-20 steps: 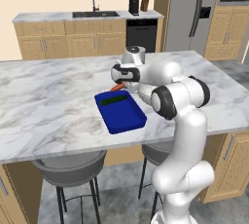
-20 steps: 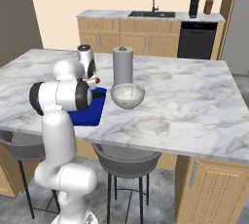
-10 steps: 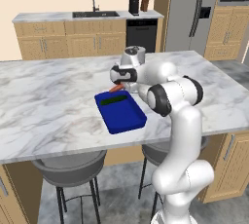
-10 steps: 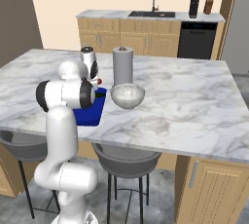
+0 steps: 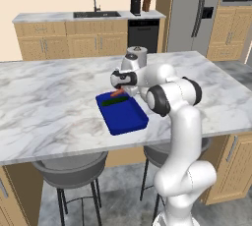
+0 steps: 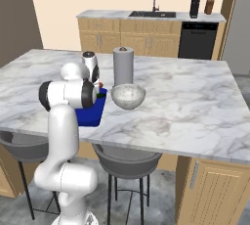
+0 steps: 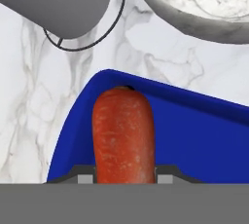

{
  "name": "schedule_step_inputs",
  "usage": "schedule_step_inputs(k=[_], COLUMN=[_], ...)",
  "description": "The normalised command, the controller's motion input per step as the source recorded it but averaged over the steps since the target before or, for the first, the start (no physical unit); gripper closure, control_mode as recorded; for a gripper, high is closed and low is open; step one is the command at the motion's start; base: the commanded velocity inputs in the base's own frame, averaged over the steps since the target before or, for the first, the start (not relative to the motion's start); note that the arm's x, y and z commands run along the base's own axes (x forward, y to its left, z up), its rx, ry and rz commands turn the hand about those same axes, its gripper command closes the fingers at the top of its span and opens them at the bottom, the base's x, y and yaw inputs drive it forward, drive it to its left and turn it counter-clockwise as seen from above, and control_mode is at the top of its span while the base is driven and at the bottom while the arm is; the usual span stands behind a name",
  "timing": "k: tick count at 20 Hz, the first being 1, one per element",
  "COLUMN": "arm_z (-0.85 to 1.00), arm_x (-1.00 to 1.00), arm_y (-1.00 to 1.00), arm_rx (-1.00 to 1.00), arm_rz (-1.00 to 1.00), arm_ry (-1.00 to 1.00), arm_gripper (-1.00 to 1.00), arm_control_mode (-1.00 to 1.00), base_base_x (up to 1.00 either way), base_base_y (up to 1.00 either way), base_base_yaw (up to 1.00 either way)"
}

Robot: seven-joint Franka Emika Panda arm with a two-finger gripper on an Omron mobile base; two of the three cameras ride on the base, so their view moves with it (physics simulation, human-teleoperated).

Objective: Place the two vegetables and bowl onto the tray for setting up a vegetable dip station.

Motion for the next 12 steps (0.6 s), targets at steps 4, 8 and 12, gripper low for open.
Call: schedule_step_inputs(k=[4, 8, 12], arm_z=[-0.26, -0.3, -0.29], arm_x=[0.05, 0.07, 0.09], arm_y=[0.0, 0.0, 0.0], arm_rx=[0.0, 0.0, 0.0], arm_rz=[0.0, 0.0, 0.0], arm_ry=[0.0, 0.0, 0.0], arm_gripper=[1.0, 1.0, 1.0], arm_control_mode=[-1.0, -1.0, -1.0], base_base_x=[0.0, 0.0, 0.0], base_base_y=[0.0, 0.0, 0.0], base_base_yaw=[0.0, 0.0, 0.0])
